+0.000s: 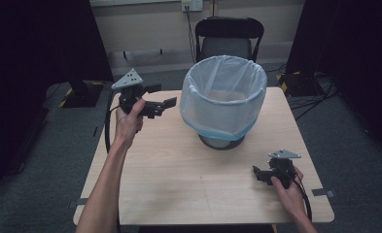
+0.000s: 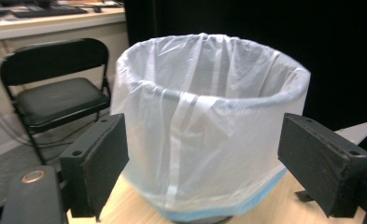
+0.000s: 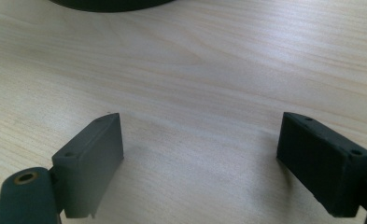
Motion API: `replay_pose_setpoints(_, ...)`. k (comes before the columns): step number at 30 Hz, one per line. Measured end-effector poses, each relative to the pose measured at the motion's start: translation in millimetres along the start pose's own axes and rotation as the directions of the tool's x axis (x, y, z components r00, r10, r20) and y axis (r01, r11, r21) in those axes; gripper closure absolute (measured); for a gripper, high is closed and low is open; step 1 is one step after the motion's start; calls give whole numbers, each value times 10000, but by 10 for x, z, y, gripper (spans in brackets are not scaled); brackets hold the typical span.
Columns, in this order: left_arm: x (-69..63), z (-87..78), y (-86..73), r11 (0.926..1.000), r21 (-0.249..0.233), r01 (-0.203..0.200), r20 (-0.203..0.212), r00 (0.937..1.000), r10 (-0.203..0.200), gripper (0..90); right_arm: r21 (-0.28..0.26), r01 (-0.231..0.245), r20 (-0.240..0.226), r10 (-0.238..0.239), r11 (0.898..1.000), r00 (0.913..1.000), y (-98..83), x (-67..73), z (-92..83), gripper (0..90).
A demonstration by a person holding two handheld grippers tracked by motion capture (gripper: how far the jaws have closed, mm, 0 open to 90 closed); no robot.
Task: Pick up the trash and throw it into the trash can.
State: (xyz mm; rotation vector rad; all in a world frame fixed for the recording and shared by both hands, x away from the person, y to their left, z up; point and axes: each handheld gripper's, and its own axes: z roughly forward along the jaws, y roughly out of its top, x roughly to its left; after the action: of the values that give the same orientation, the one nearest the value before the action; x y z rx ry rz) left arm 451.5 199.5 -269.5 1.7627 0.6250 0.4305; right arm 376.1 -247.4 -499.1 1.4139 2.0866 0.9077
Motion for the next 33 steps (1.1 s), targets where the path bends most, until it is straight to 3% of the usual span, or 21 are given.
replay_pose_setpoints(2,-10,-50,-60,10000,94,-5,27,10000,5,161,-11,14,-9,-14,10000,10000,0,-1,1,134)
replay_pose_setpoints(6,-29,-128,-210,9991,403,-129,-345,9993,143,158,-1,1,-1,-1,10000,10000,0,0,0,134)
replay_pose_setpoints(9,-23,-191,-351,9972,740,-42,-619,9980,88,157,-2,2,-3,-2,10000,10000,0,0,0,134)
replay_pose_setpoints(13,-29,-300,-530,9974,706,111,-716,9974,-60,156,0,1,-2,-1,10000,10000,0,0,0,134)
replay_pose_setpoints(20,-48,-505,-906,9939,1049,340,-1051,9942,-229,158,-3,0,-5,0,10000,10000,0,0,0,134)
replay_pose_setpoints(26,-114,-609,-1206,9932,1085,420,-1717,9849,-229,160,1,-22,5,22,10000,10000,0,2,0,134)
replay_pose_setpoints(33,-176,-617,-1628,9792,1844,848,-1933,9799,-485,161,0,-21,9,21,10000,10000,-1,2,-1,134)
